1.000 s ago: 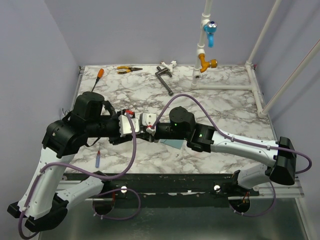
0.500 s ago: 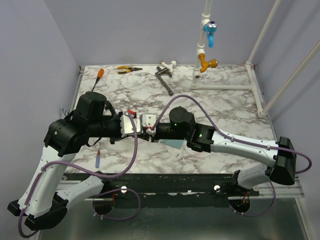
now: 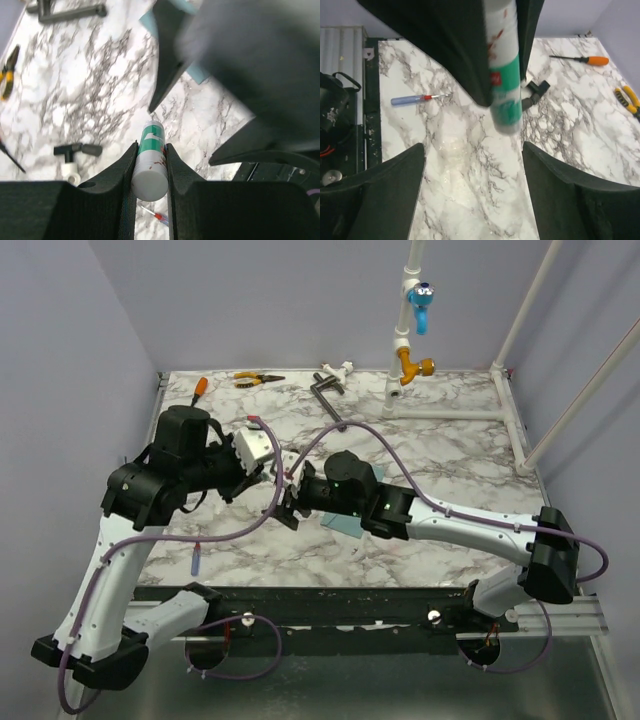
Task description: Place the letter into the envelope and seal it
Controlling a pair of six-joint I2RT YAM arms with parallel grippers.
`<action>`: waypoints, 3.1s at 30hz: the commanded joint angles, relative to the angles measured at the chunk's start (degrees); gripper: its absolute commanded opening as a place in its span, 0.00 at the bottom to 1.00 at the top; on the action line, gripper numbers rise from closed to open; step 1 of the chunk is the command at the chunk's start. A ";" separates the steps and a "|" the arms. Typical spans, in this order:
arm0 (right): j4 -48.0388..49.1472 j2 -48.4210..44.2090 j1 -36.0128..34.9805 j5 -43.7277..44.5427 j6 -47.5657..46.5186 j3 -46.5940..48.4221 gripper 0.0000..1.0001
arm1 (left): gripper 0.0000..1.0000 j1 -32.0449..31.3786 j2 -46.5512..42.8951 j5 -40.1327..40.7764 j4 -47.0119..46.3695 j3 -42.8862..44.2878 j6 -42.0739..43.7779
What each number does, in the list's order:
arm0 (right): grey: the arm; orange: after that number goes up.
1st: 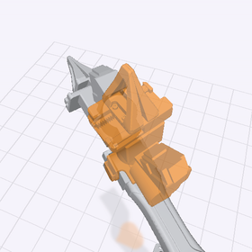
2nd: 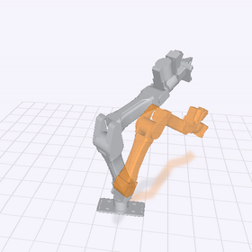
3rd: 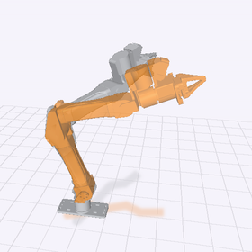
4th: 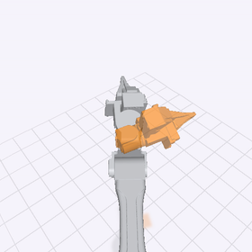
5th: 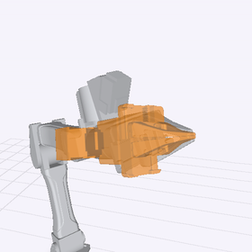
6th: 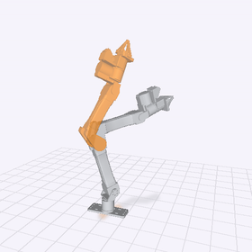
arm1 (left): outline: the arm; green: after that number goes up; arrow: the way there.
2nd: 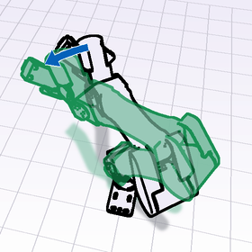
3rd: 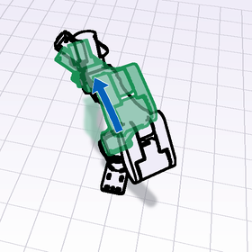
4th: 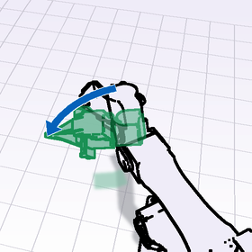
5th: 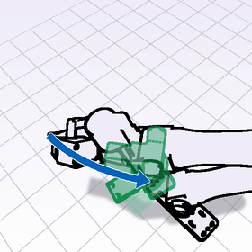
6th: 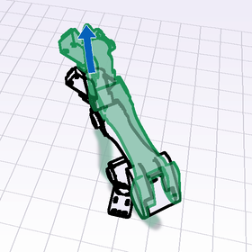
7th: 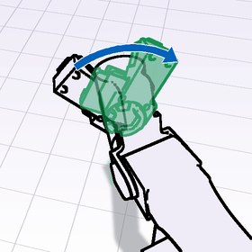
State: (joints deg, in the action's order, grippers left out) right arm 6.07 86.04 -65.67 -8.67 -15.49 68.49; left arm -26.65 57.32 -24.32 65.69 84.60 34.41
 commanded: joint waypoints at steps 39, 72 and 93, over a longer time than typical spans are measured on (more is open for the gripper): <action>1.52 -8.68 5.17 12.77 10.35 -10.80 1.00 | 0.00 44.76 24.59 4.06 -44.10 -41.32 15.57; 0.64 -7.70 5.18 10.16 10.04 -9.25 1.00 | 0.99 48.98 20.81 -2.47 -34.84 -36.09 15.60; -3.27 -5.62 7.00 13.83 12.04 -6.83 1.00 | 0.99 48.12 9.94 -3.21 -31.77 -36.80 12.26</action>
State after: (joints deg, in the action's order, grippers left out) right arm 5.93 78.91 -60.20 2.35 -4.91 59.33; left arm 22.06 72.18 -26.89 32.49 47.57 49.12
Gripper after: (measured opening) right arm 0.998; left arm 0.987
